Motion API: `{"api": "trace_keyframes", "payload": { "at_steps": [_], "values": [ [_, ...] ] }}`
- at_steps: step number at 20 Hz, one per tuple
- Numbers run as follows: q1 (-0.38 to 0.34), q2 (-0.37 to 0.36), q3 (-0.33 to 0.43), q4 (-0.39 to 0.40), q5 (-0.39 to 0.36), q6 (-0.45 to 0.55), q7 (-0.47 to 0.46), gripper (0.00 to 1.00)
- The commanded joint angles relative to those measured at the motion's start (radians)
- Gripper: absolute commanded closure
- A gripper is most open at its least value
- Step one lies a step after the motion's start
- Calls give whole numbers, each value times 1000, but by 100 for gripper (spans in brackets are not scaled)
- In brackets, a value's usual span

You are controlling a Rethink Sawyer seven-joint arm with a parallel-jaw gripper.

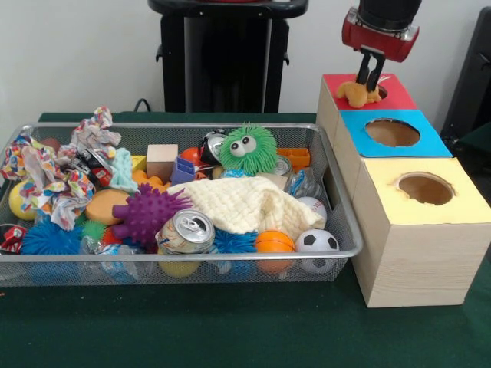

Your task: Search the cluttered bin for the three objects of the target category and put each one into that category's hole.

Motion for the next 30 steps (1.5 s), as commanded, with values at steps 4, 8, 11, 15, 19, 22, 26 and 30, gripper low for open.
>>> {"api": "trace_keyframes", "payload": {
  "at_steps": [4,8,11,15,19,22,26,30],
  "values": [
    [32,-23,-3,45,32,-130,288,100],
    [-2,-28,-27,26,11,-100,243,100],
    [-59,-58,-28,43,-6,-100,182,100],
    [-197,-111,-23,53,-76,-61,11,100],
    [-367,-164,17,77,-173,-70,-177,100],
    [-500,-192,72,63,-257,-65,-280,100],
    [-642,-199,154,9,-353,-26,-344,100],
    [-765,-187,240,-56,-423,12,-373,100]
  ]
}}
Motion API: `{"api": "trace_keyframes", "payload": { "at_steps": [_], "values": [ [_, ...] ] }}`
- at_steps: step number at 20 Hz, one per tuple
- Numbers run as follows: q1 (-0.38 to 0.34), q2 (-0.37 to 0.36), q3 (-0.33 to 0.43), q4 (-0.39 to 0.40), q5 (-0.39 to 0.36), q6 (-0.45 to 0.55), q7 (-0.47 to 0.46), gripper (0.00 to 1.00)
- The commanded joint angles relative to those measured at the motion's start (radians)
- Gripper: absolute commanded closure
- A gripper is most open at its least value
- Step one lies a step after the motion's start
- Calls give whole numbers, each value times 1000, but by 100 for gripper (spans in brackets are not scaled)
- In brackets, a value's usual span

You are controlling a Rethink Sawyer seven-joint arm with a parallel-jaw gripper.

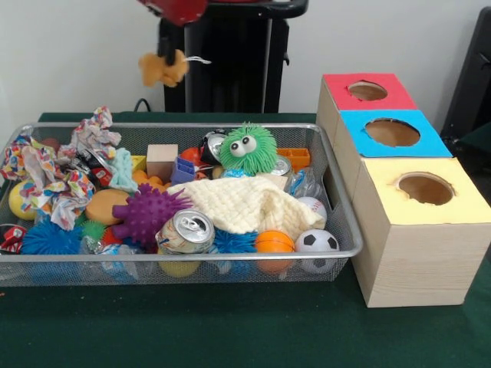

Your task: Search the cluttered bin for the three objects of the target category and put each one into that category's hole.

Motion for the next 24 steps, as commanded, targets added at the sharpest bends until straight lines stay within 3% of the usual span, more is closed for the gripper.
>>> {"api": "trace_keyframes", "payload": {
  "at_steps": [1,7,13,24],
  "values": [
    [-171,-1,234,-72,-154,59,-368,100],
    [-290,45,310,-181,-246,142,-365,100],
    [-398,87,409,-264,-326,143,-404,100],
    [-488,110,524,-339,-420,182,-396,100]
  ]
}}
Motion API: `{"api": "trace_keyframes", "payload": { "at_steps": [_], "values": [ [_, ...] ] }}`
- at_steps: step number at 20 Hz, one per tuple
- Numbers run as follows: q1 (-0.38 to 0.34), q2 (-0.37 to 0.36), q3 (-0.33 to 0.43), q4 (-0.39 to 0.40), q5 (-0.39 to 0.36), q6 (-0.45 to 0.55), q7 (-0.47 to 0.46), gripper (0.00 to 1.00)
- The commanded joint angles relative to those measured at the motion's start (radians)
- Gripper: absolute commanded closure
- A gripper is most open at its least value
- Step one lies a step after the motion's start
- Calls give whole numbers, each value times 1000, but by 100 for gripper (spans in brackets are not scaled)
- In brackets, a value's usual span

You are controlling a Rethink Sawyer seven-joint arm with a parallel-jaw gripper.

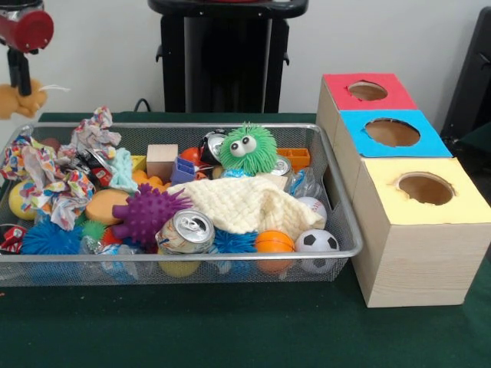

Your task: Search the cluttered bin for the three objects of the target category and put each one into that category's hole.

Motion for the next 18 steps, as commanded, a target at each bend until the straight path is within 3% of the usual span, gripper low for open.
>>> {"api": "trace_keyframes", "payload": {
  "at_steps": [1,11,18],
  "values": [
    [-47,46,186,-86,-86,119,-310,100],
    [-93,60,255,-110,-135,145,-297,100],
    [-96,17,265,-10,-157,83,-216,100]
  ]
}}
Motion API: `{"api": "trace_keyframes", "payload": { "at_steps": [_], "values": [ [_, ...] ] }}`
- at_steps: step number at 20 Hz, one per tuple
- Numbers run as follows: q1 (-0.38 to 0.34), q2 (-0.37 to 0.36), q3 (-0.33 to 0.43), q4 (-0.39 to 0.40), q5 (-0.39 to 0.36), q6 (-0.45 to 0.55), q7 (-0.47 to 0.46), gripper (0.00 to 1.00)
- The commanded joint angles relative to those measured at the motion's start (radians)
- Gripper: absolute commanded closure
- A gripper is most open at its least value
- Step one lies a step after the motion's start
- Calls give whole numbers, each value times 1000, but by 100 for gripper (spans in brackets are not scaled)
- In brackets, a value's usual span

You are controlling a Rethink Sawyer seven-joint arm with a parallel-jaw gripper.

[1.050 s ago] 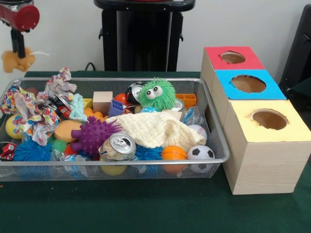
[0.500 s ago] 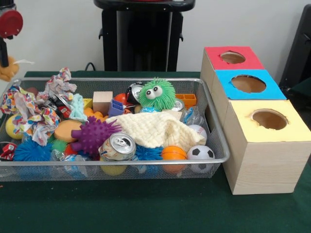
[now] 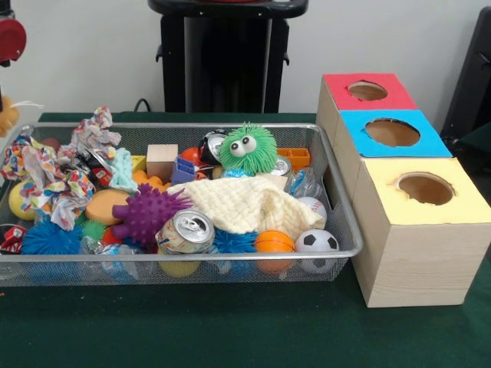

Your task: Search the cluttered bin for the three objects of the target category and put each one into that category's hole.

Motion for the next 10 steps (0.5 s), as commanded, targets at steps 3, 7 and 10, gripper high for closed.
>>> {"api": "trace_keyframes", "payload": {
  "at_steps": [3,7,10],
  "values": [
    [21,-37,90,135,-64,27,-143,100],
    [84,-82,50,205,-64,-10,-36,100],
    [140,-98,13,238,-53,-18,52,100]
  ]
}}
